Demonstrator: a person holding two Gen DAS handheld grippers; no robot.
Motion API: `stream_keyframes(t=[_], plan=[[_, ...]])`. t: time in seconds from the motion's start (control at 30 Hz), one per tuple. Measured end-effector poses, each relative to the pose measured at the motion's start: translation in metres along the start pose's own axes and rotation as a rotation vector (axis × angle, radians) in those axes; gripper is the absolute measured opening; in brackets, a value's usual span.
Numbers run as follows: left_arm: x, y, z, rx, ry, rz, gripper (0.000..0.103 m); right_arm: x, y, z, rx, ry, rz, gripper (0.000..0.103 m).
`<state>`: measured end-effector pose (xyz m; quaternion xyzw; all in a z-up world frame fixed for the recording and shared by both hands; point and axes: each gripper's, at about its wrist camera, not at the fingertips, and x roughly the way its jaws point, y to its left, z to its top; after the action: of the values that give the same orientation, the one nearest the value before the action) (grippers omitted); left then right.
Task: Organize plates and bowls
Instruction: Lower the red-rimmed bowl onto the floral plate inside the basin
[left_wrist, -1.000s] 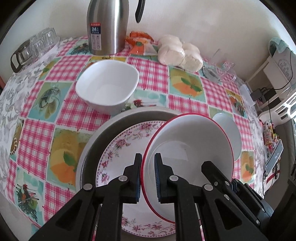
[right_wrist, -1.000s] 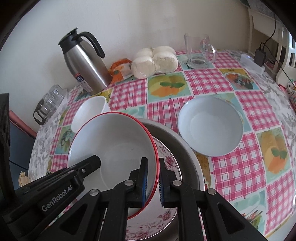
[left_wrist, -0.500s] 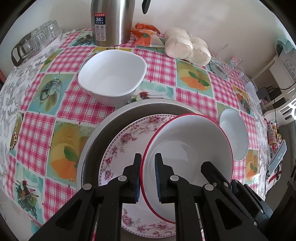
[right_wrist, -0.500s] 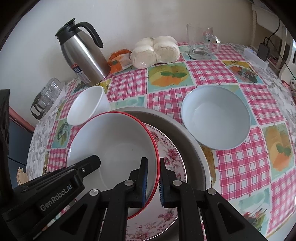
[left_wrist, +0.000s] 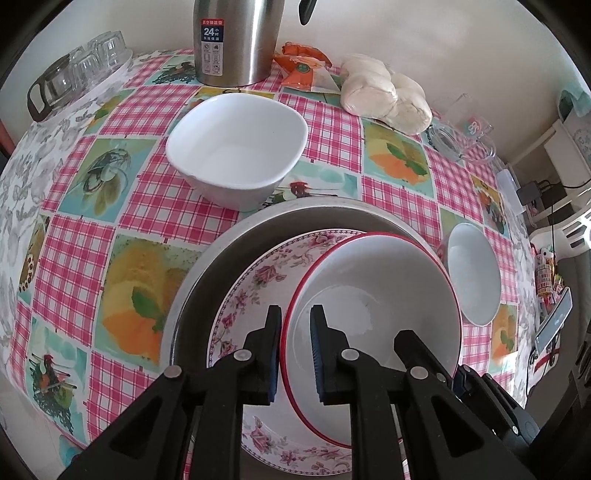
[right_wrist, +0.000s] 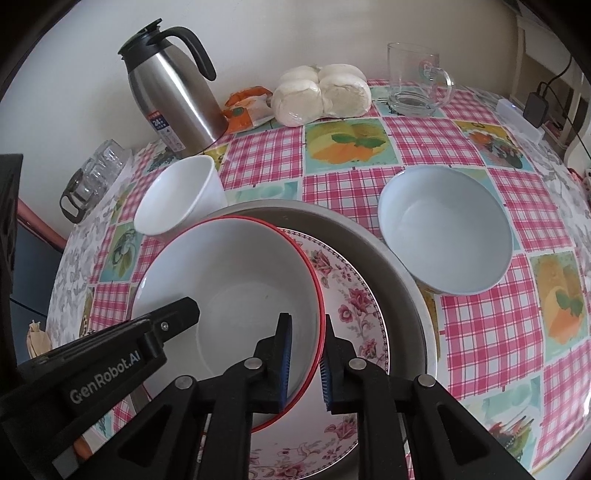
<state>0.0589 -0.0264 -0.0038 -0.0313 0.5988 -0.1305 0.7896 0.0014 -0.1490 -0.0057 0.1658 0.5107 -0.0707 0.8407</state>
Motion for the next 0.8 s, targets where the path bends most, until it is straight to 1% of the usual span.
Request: stream_keyframes(t=[0.2,0.3,0.5,0.67,0.8], plan=[[0.0,0.001,0.0,-0.016,0.004,-0.013,0.015,0.001,0.0,0.0,0.004,0.0,0.001,0.017],[0.0,0.001,0.0,-0.025,0.005,-0.024,0.018,0.003,-0.003,0.0,0.013,0.007,0.009,0.017],[-0.001,0.001,0.001,-0.032,0.003,-0.036,0.018,0.005,-0.008,0.0,0.042,0.019,0.006,0.018],[-0.009,0.003,0.003,-0.04,-0.029,-0.03,0.018,0.002,-0.011,0.002,0.05,0.003,0.001,0.019],[-0.016,0.004,0.005,-0.046,-0.061,-0.023,0.018,-0.007,-0.011,0.004,0.054,-0.034,-0.005,0.019]])
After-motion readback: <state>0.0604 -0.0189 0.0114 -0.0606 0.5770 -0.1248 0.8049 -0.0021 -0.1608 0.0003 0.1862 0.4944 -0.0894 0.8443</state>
